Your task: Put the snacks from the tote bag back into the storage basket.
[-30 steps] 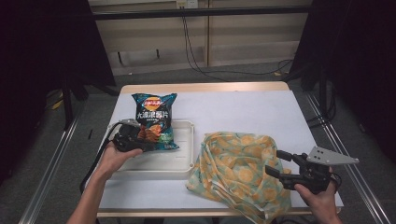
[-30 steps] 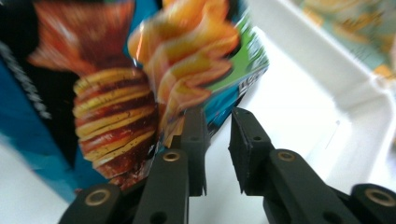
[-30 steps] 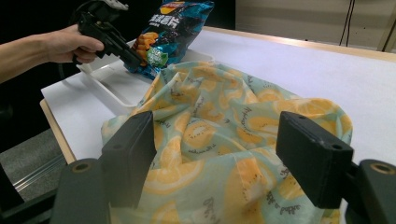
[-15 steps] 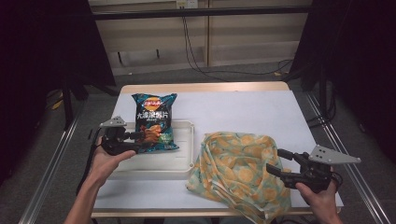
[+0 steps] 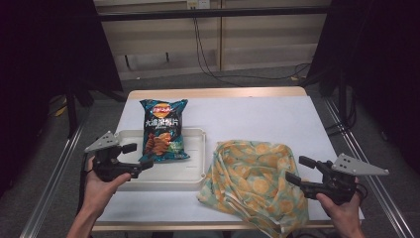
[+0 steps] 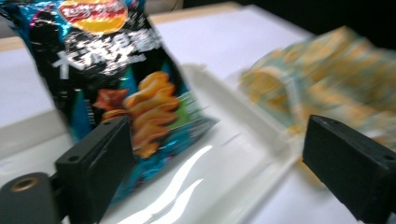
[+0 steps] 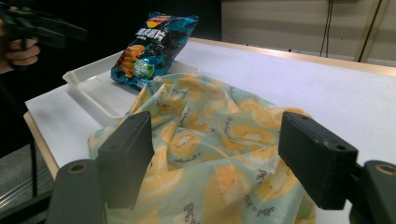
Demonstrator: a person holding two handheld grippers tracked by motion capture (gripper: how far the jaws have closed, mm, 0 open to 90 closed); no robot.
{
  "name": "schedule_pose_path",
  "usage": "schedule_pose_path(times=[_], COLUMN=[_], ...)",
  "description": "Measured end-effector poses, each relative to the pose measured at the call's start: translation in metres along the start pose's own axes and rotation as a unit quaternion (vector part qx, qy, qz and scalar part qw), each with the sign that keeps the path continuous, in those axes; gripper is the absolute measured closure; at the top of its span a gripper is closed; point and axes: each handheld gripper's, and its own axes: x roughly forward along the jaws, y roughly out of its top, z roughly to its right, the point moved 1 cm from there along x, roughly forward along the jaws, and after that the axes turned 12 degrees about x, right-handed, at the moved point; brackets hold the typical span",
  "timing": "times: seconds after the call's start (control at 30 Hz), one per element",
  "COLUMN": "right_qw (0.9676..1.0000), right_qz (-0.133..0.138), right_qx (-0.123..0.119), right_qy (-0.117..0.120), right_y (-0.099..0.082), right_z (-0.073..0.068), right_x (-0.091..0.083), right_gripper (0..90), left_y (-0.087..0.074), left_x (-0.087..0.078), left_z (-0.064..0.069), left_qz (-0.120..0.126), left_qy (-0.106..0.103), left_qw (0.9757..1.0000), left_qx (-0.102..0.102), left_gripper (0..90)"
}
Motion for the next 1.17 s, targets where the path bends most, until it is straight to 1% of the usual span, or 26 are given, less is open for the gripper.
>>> schedule_pose_path(times=[0.03,0.07,0.1,0.13,0.17,0.2,0.27,0.3,0.33,0.4,0.43,0.5,0.53,0.57,0.6,0.67,0.7,0.73,0.77,0.8,0.87,0.93,1.0,1.03,1.1,1.17], right_qw=[1.0000,1.0000,1.0000,1.0000,1.0000,0.9999,0.9999,0.9999,0.9999,0.9998,0.9997,0.9996,0.9996,0.9995,0.9994,0.9993,0.9993,0.9991,0.9989,0.9988,0.9987,0.9988,0.9987,0.9987,0.9987,0.9987], right_qz=[0.002,0.003,0.002,0.002,-0.001,-0.003,-0.001,0.000,0.001,0.000,0.000,-0.004,-0.004,-0.006,-0.012,-0.011,-0.007,-0.003,-0.002,-0.002,0.002,0.004,0.008,0.006,0.005,0.001], right_qx=[0.000,0.003,0.000,0.003,0.001,0.001,-0.001,0.004,0.002,0.000,0.003,0.007,0.009,0.010,0.002,0.004,0.007,0.014,0.018,0.018,0.017,0.017,0.015,0.018,0.018,0.020], right_qy=[-0.002,-0.004,-0.007,-0.008,-0.009,-0.010,-0.012,-0.013,-0.015,-0.020,-0.023,-0.028,-0.028,-0.029,-0.032,-0.036,-0.036,-0.041,-0.042,-0.045,-0.048,-0.046,-0.048,-0.048,-0.048,-0.048], right_y=[0.000,0.000,-0.001,-0.001,-0.002,-0.002,-0.003,-0.003,-0.004,-0.005,-0.007,-0.011,-0.012,-0.013,-0.013,-0.015,-0.017,-0.018,-0.020,-0.021,-0.022,-0.022,-0.023,-0.023,-0.024,-0.025], right_z=[0.000,0.000,0.001,0.000,0.001,0.000,0.000,0.000,0.000,0.001,0.002,0.003,0.004,0.004,0.004,0.005,0.008,0.010,0.012,0.013,0.013,0.012,0.012,0.012,0.013,0.014], right_x=[0.000,0.000,0.000,0.000,0.000,-0.001,-0.002,-0.003,-0.004,-0.006,-0.007,-0.006,-0.006,-0.006,-0.007,-0.011,-0.012,-0.014,-0.016,-0.017,-0.019,-0.020,-0.021,-0.021,-0.020,-0.018], right_gripper=[25.9,25.8,25.6,25.0,24.9,25.0,24.8,24.8,24.8,24.7,24.6,24.3,24.0,24.0,23.4,22.8,22.5,21.8,21.1,20.5,19.0,18.9,17.9,17.4,17.4,17.4], left_y=[-0.001,-0.003,-0.004,-0.007,-0.009,-0.011,-0.015,-0.017,-0.019,-0.024,-0.027,-0.033,-0.037,-0.040,-0.043,-0.047,-0.049,-0.050,-0.050,-0.051,-0.058,-0.065,-0.070,-0.074,-0.079,-0.080], left_x=[-0.005,-0.010,-0.012,-0.015,-0.017,-0.019,-0.022,-0.024,-0.025,-0.029,-0.030,-0.029,-0.030,-0.032,-0.033,-0.035,-0.036,-0.037,-0.038,-0.039,-0.038,-0.034,-0.032,-0.031,-0.030,-0.030], left_z=[0.002,0.005,0.007,0.008,0.010,0.012,0.014,0.016,0.019,0.024,0.027,0.032,0.033,0.036,0.039,0.043,0.047,0.051,0.054,0.059,0.067,0.070,0.067,0.063,0.057,0.057], left_qz=[0.002,0.001,0.006,0.009,0.007,-0.004,0.001,-0.003,-0.007,0.008,0.011,0.006,0.005,0.008,0.015,0.018,0.023,0.028,0.028,0.032,0.036,0.019,0.018,0.016,0.008,0.009], left_qy=[0.009,0.026,0.030,0.033,0.046,0.065,0.057,0.067,0.073,0.071,0.069,0.074,0.070,0.074,0.081,0.071,0.076,0.072,0.064,0.065,0.089,0.090,0.085,0.085,0.069,0.073], left_qw=[1.0000,0.9996,0.9995,0.9994,0.9989,0.9978,0.9984,0.9977,0.9972,0.9974,0.9975,0.9970,0.9973,0.9970,0.9963,0.9967,0.9961,0.9960,0.9967,0.9968,0.9954,0.9957,0.9961,0.9962,0.9974,0.9970], left_qx=[0.003,0.013,0.008,-0.001,0.000,0.012,0.003,0.008,0.012,-0.010,-0.015,-0.021,-0.022,-0.019,-0.025,-0.034,-0.037,-0.045,-0.042,-0.033,-0.004,0.000,0.011,0.003,-0.019,-0.025], left_gripper=[8.0,7.5,7.1,7.1,7.0,6.9,6.8,6.6,6.0,5.7,5.2,5.1,4.2,3.2,2.6,2.5,2.8,2.9,2.8,2.8,2.8,2.8,2.8,2.8,2.9,2.9])
